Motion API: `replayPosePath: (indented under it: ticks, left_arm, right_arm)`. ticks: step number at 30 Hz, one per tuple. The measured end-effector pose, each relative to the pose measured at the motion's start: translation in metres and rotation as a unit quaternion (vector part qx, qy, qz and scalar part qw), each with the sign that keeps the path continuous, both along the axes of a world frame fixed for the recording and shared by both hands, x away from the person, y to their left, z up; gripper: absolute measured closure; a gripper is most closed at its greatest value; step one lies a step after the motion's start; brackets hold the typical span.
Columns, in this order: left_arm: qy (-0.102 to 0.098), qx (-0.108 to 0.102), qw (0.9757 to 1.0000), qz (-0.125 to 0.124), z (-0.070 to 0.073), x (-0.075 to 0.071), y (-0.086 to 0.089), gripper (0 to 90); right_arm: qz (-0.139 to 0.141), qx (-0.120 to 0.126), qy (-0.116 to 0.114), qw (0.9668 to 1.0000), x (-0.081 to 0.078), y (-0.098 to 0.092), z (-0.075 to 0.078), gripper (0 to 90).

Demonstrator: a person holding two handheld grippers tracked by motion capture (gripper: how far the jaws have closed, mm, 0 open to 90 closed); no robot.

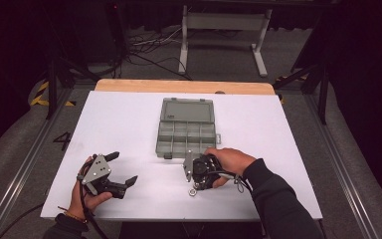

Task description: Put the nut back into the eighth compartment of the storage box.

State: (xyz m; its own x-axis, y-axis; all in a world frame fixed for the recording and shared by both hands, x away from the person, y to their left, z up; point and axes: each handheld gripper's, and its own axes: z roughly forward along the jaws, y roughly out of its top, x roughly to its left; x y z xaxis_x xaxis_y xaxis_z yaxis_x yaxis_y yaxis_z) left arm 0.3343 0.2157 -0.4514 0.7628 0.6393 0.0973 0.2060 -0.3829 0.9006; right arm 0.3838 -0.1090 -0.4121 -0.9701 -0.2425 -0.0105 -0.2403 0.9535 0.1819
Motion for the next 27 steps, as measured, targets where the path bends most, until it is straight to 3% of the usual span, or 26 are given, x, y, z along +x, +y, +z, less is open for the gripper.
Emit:
replayPosePath:
  ticks: [9,12,21,27]
  left_arm:
    - [-0.001,0.0,1.0,0.003,0.001,-0.001,-0.001,1.6]
    - [-0.001,-0.001,1.0,0.004,0.001,-0.001,-0.001,1.6]
    - [-0.01,-0.004,0.9999,0.006,0.003,-0.003,0.001,1.6]
    - [-0.011,-0.005,0.9999,0.006,0.003,-0.004,0.002,1.6]
  right_arm:
    - [-0.051,0.042,-0.037,0.9971,0.005,-0.024,0.02,70.4]
    - [-0.062,0.047,-0.058,0.9953,0.008,-0.033,0.027,70.4]
    - [-0.087,0.056,-0.079,0.9915,0.02,-0.047,0.05,70.4]
    - [-0.117,0.064,-0.102,0.9858,0.031,-0.056,0.068,70.4]
